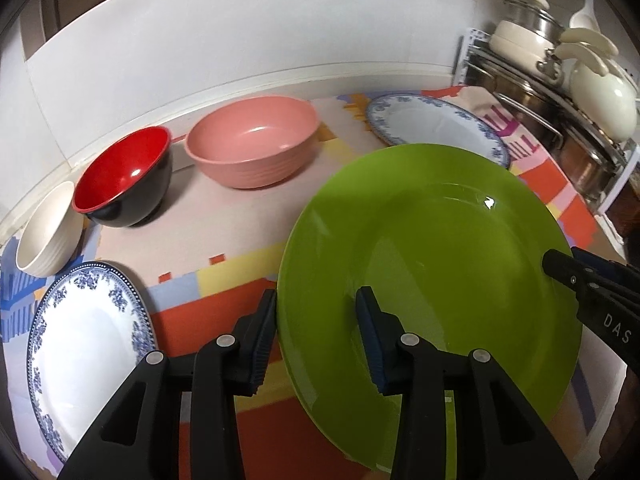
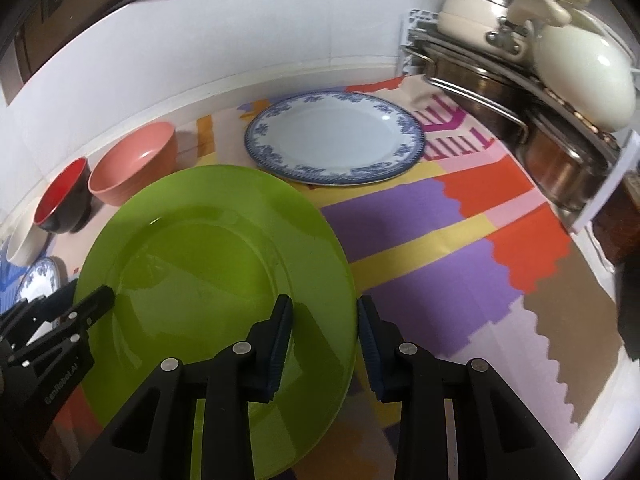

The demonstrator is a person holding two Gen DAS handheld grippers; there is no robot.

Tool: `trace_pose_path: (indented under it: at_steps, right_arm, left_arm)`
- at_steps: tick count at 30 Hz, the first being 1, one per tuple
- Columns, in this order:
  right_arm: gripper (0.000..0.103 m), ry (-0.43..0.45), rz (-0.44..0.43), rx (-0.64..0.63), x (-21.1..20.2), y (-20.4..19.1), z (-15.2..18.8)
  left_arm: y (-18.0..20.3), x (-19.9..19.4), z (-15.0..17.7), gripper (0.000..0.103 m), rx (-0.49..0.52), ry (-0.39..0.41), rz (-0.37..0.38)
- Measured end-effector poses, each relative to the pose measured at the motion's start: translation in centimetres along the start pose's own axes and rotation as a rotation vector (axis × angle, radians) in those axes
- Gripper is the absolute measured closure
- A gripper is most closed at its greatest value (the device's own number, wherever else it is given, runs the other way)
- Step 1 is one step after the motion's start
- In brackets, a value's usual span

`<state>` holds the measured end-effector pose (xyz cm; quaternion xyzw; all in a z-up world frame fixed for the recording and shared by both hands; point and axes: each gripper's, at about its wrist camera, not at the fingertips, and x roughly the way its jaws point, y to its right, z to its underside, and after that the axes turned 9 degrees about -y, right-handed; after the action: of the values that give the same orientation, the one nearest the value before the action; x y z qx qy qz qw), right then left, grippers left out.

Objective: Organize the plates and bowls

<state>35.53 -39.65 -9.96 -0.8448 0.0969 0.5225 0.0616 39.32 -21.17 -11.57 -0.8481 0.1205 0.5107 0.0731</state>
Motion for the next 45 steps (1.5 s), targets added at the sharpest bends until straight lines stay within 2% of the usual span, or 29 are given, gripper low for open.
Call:
trace_pose_path:
  at_steps: [11,22,27,36,45]
  right_arm:
    - [0.069,0.048,0.028,0.064,-2.2,5.1,1.0]
    - [0.069,0.042,0.107,0.138,-2.3,12.4,2.5]
    - [0.069,0.033,0.146,0.162,-2.1,15.3,3.3]
    - [0.069,0.000,0.165,0.183,-0.3,18.9,4.4]
    - [0.069,-0.013,0.179,0.167,0.5,20.0,5.1]
  left_arm:
    - [6.0,-2.0,-0.5,0.064,0.043,0.050,0.031]
    - [13.7,-1.2,0.0,0.064,0.124,0.020,0.096]
    - [16.6,-0.7,0.4,0.064,0.154,0.008,0.101]
    - [20.0,0.8,1.5,0.064,0.180,-0.037,0.094]
    - [21.1,1.4,2.3,0.063,0.191,-0.047,0.073]
